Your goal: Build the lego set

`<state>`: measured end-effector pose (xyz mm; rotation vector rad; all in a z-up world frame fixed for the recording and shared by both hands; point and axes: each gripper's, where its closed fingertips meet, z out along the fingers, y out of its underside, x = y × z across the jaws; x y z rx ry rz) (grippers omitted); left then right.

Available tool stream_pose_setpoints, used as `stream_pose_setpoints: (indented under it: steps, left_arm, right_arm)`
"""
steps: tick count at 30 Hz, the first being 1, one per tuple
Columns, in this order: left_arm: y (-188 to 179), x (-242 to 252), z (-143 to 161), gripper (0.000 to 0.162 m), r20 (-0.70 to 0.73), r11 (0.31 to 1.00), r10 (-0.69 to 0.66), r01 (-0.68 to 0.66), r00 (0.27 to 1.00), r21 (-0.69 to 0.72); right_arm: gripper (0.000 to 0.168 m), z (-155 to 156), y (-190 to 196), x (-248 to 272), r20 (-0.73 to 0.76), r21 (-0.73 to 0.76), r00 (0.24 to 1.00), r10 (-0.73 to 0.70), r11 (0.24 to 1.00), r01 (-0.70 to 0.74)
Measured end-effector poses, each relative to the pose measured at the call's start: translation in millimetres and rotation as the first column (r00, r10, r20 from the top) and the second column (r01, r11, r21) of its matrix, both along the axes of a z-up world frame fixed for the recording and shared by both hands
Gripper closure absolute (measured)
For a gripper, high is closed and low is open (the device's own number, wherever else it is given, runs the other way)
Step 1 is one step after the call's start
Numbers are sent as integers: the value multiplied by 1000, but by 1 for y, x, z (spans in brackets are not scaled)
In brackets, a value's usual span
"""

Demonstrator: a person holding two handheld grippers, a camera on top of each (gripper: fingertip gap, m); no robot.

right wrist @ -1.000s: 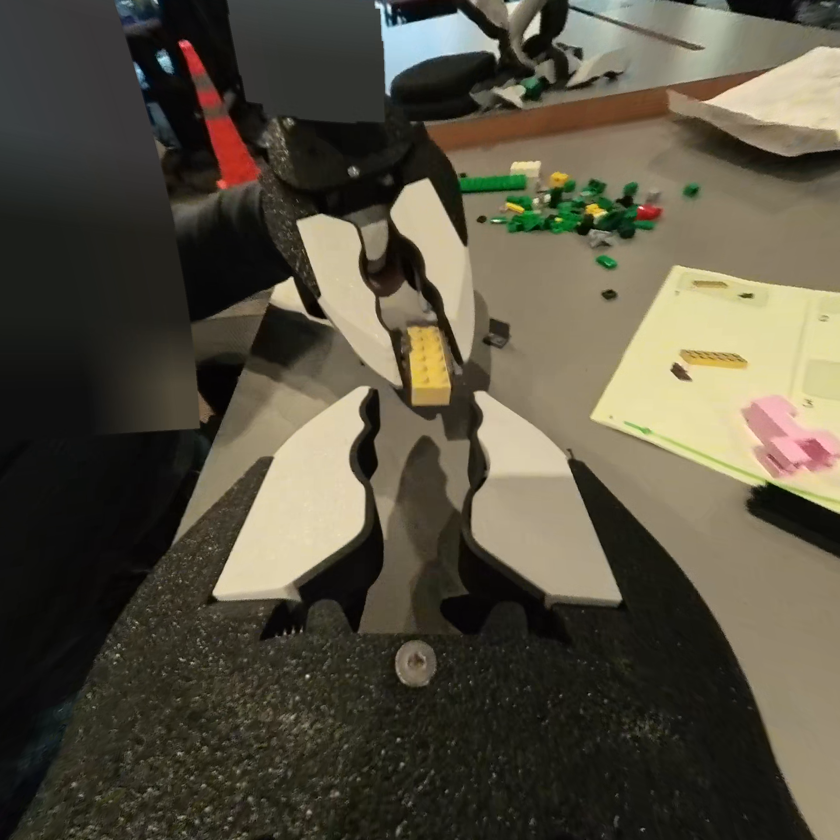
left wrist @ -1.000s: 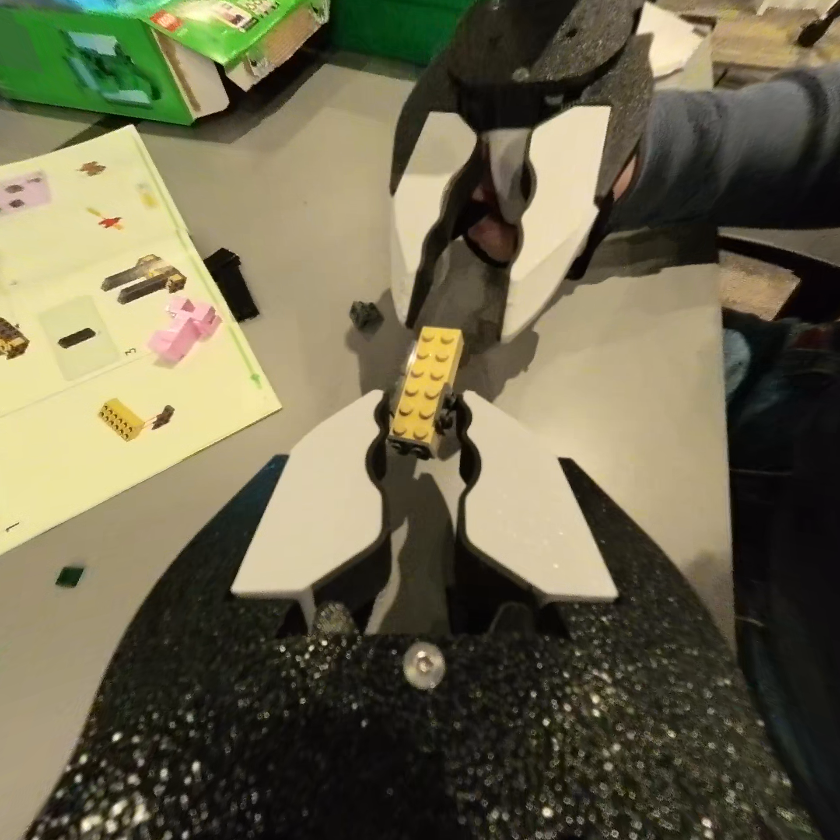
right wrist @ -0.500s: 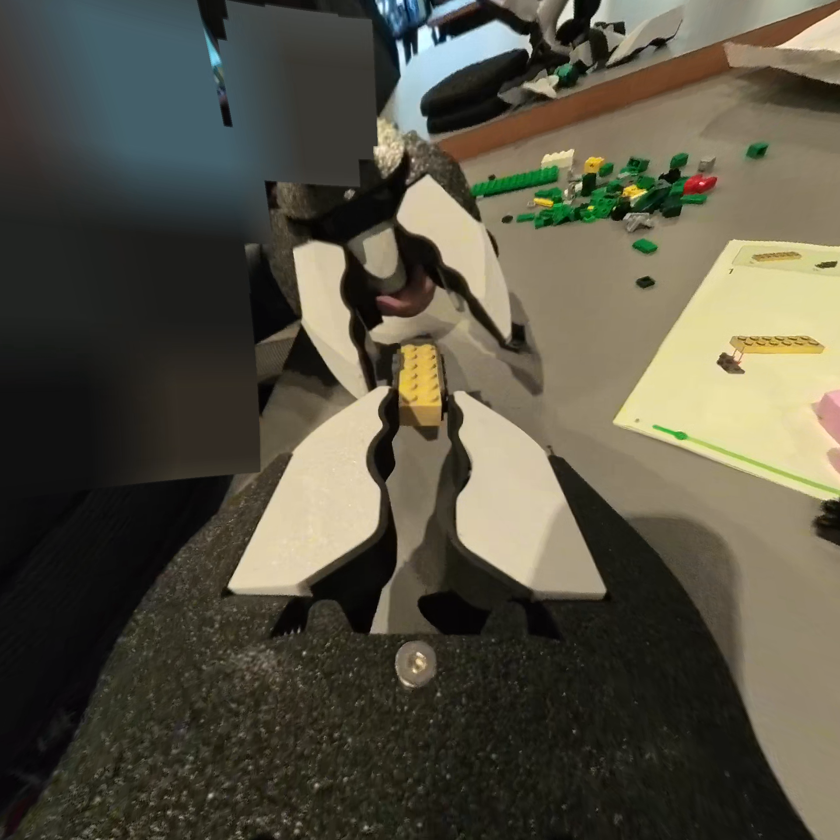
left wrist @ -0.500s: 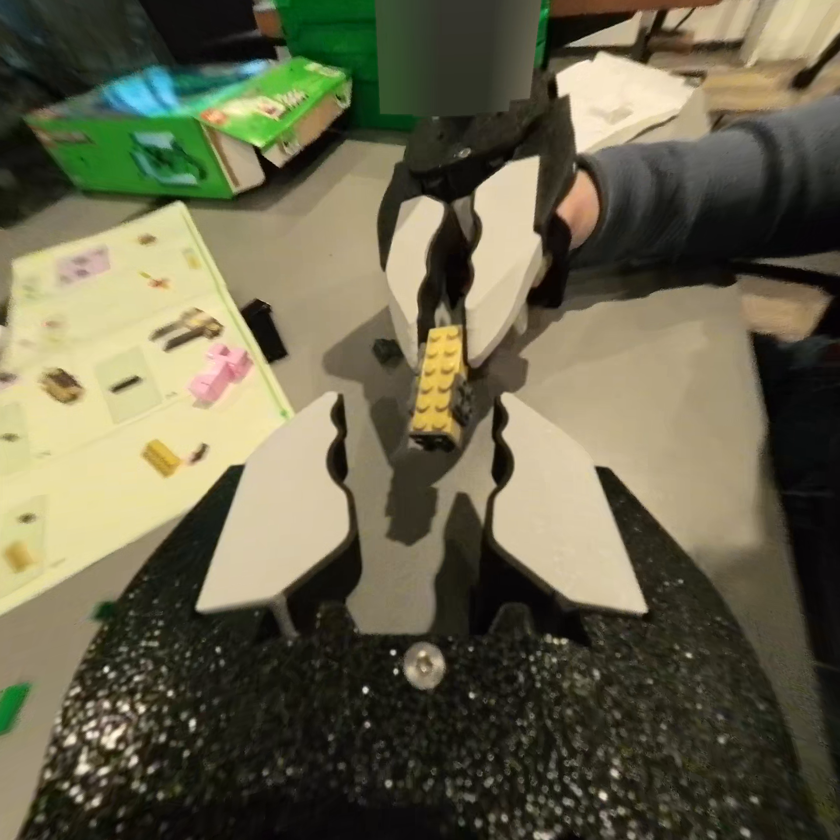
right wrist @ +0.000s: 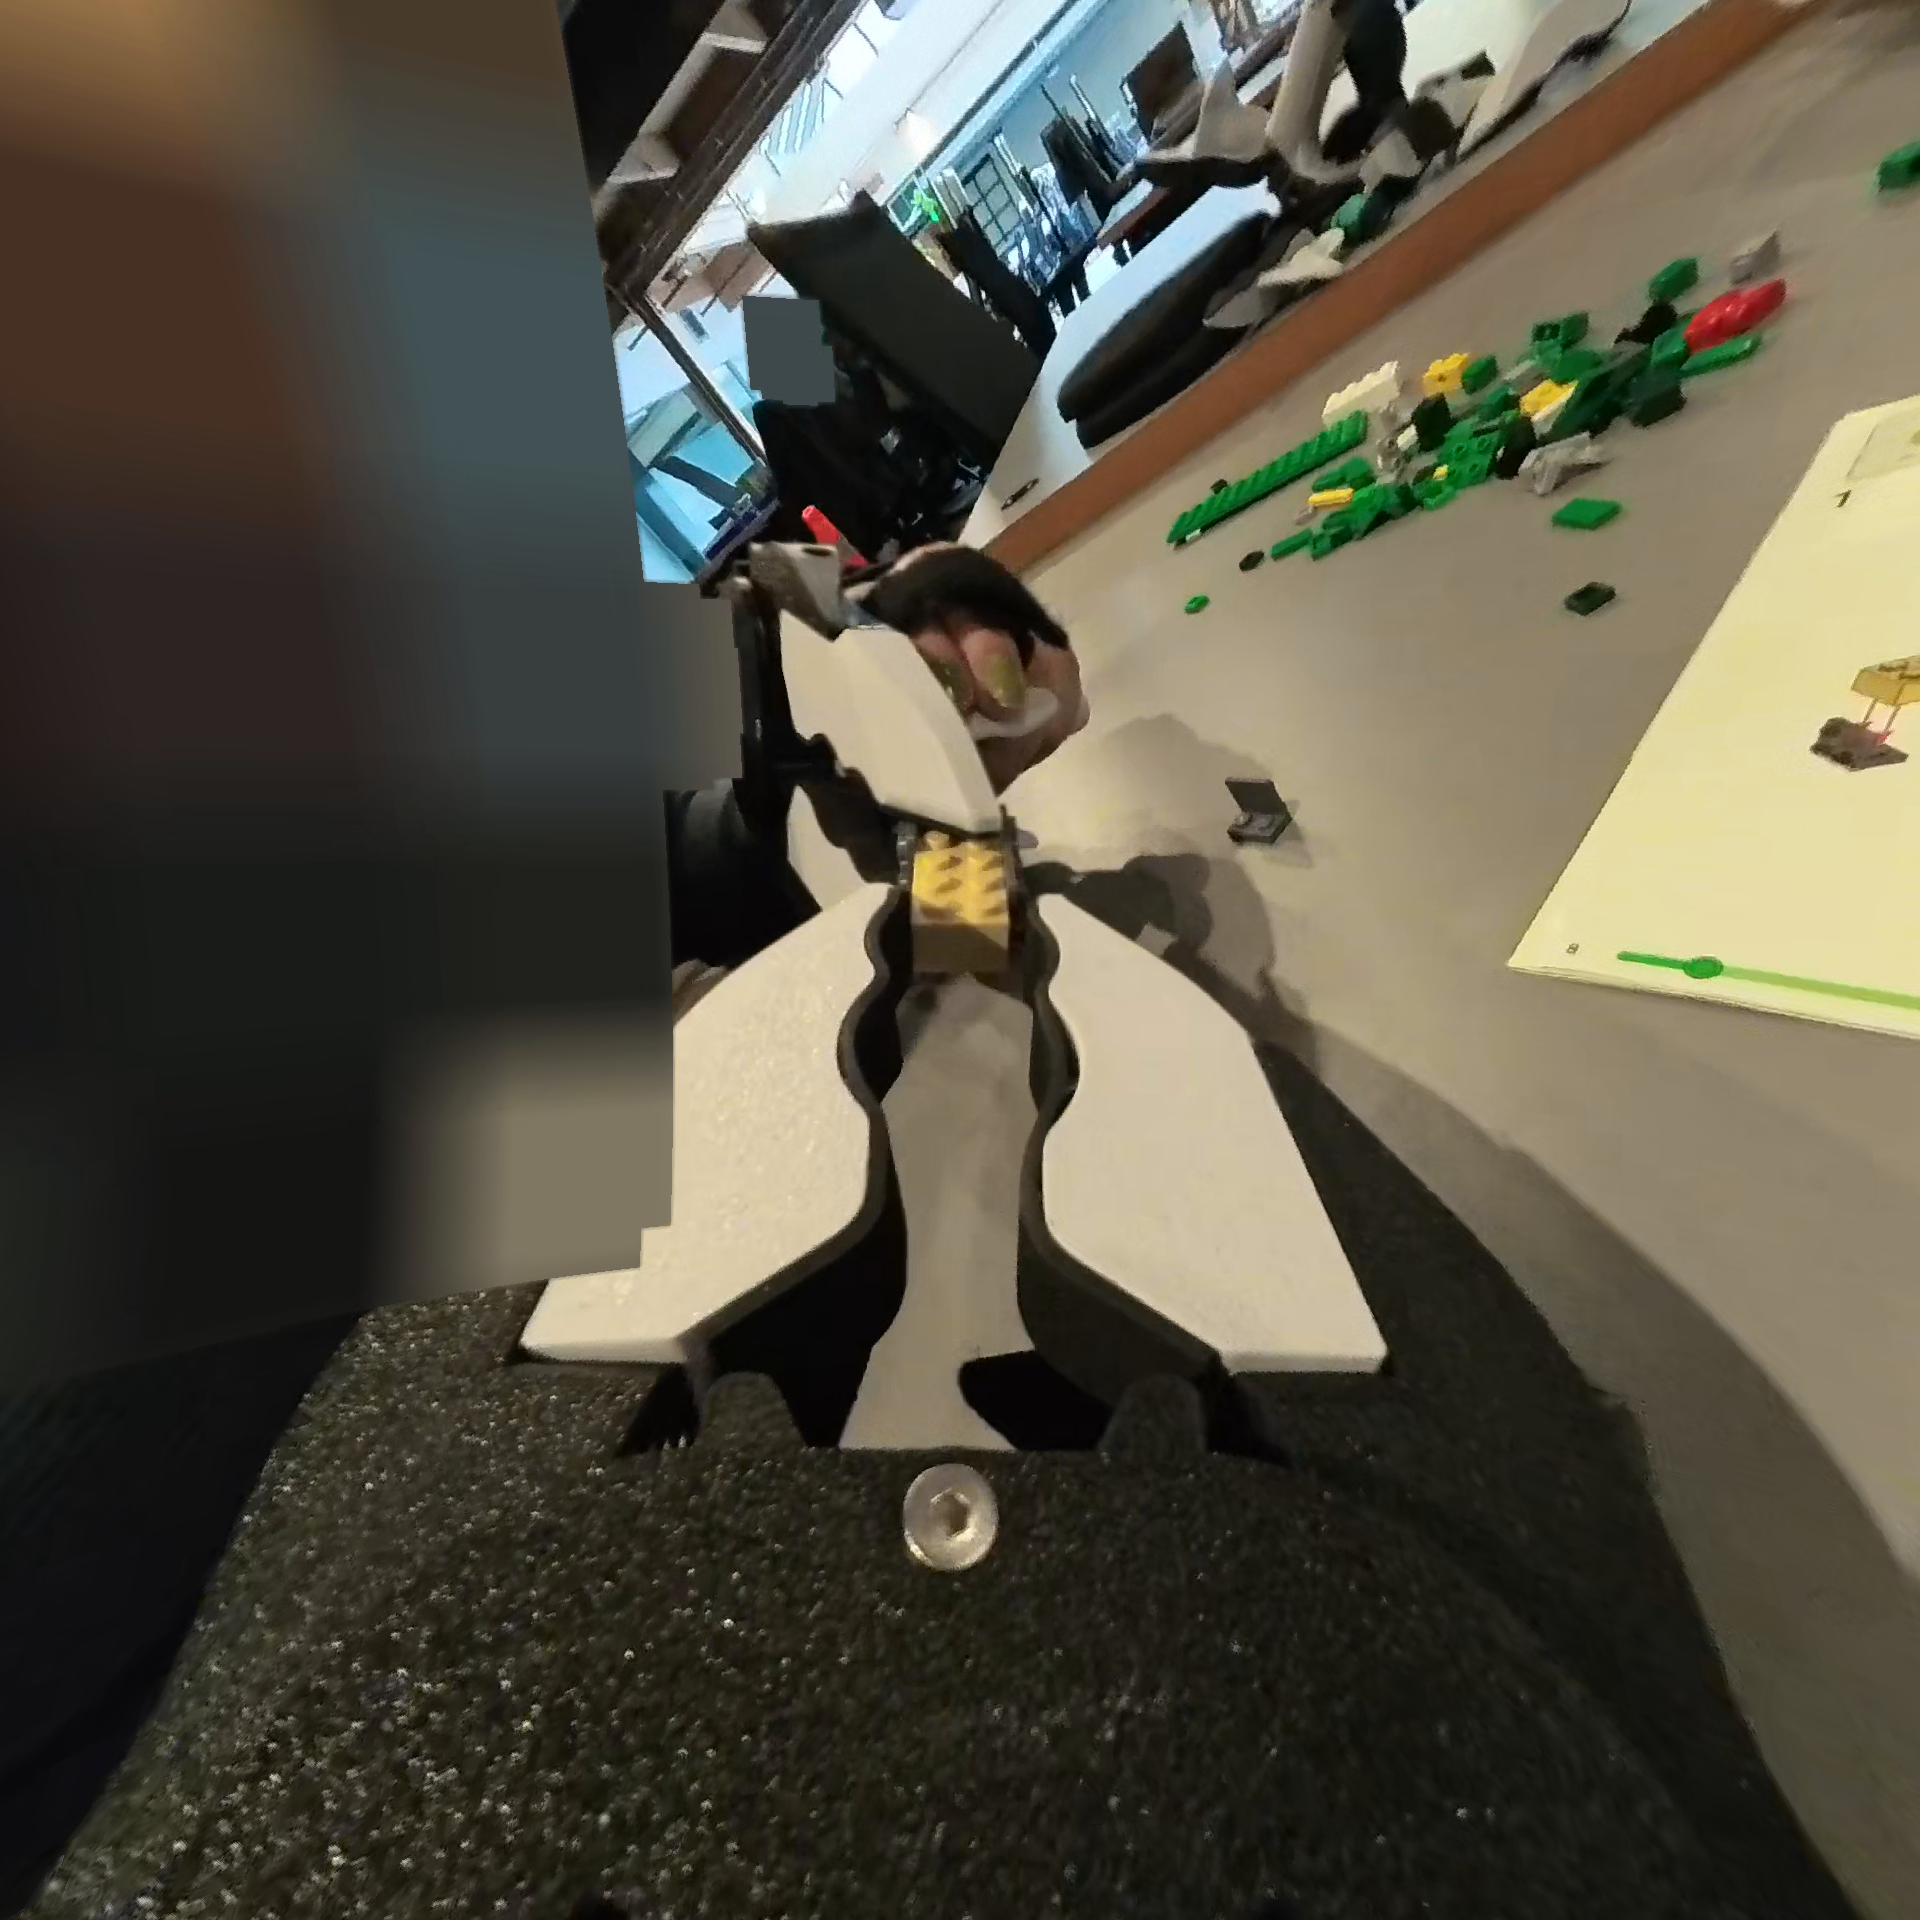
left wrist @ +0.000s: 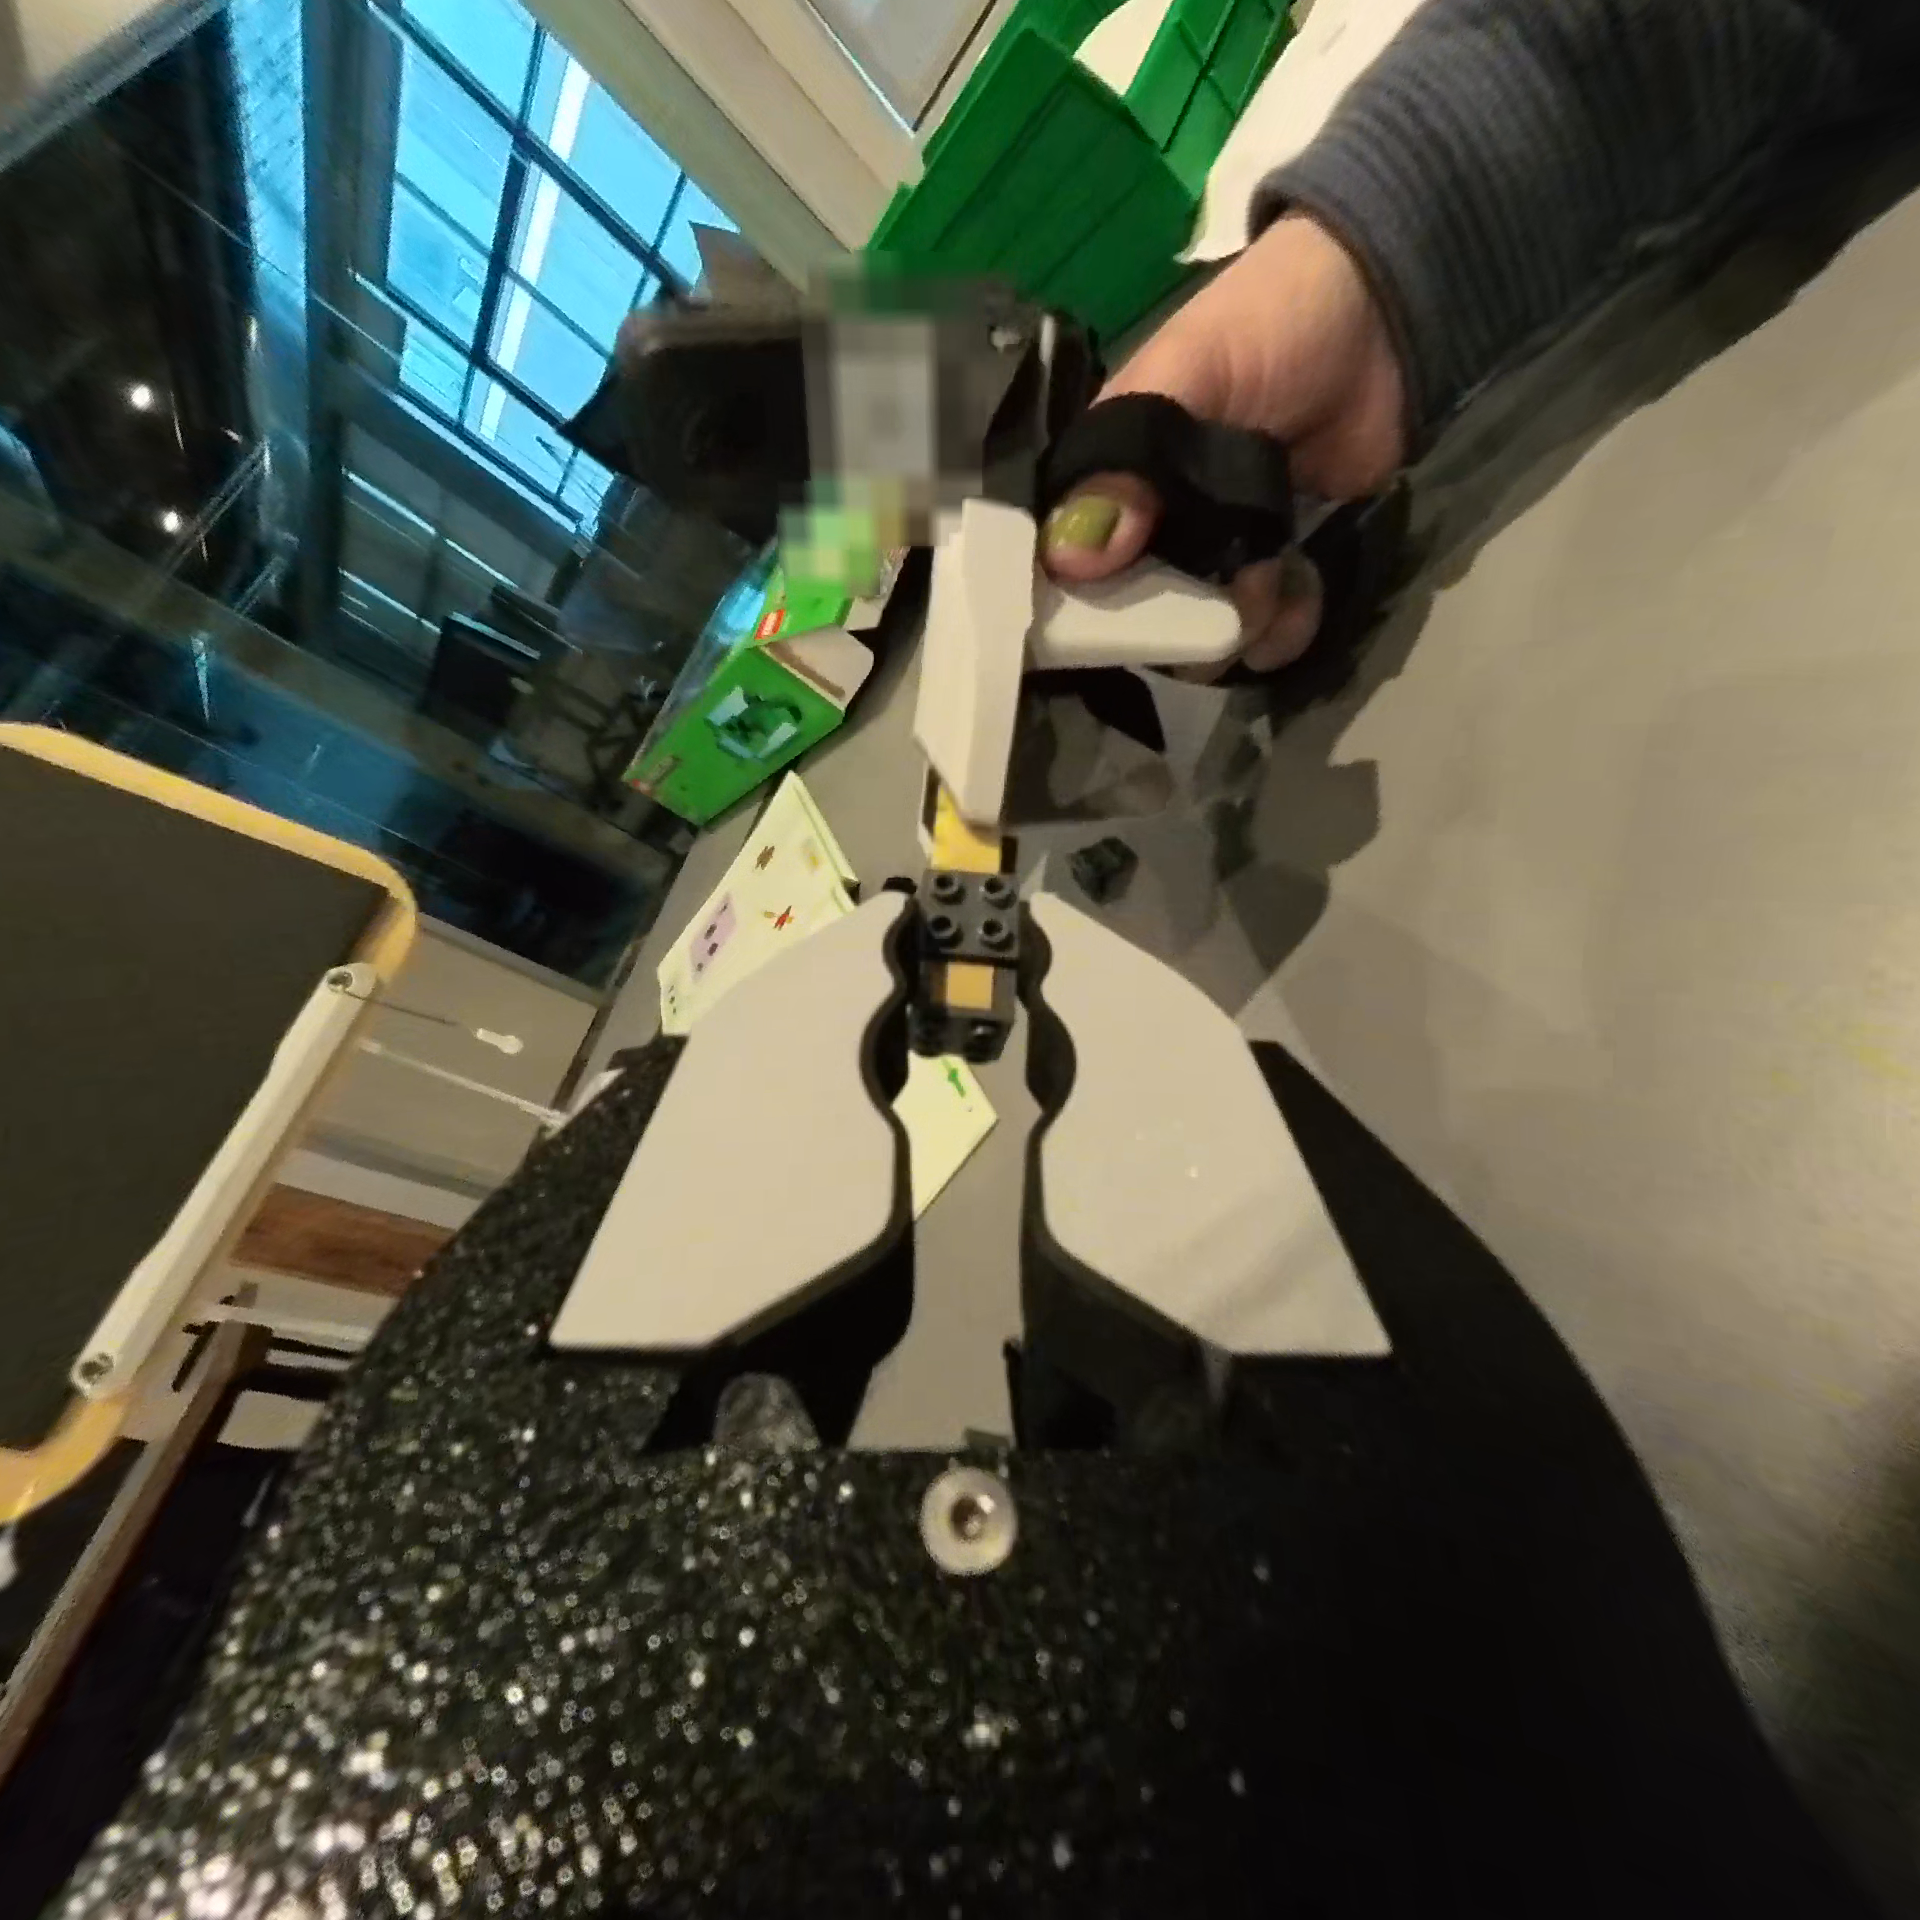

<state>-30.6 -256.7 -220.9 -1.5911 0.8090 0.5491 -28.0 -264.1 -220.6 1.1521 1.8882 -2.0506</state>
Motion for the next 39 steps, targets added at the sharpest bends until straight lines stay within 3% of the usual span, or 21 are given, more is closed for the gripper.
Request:
stream_pose_setpoints:
  steps: [4,6,8,14,22,30,39]
  left_arm:
    - [1,-22,-1,145,73,996,91,-89,993,-32]
    - [1,-39,-4,145,130,987,155,-148,979,-61]
    - [4,-50,-5,145,200,981,189,-175,961,-84]
    - [36,-49,-13,145,366,982,170,-128,915,-136]
    - [68,-50,-16,145,438,987,151,-107,886,-123]
    - [57,-45,-12,145,435,988,137,-92,890,-123]
    - [54,-28,-26,145,464,971,180,-82,867,-224]
  right_arm:
    - [134,19,27,1,-152,28,982,-110,993,116]
    - [131,14,60,-3,-208,147,948,-242,950,275]
    - [132,-4,90,-6,-253,323,911,-327,859,398]
    - [139,-55,98,4,-181,626,953,-244,719,303]
    - [140,-65,90,-4,-150,678,935,-323,655,334]
    - [138,-74,79,-5,-141,733,940,-310,605,309]
    - [152,-73,81,-4,-183,755,924,-337,554,352]
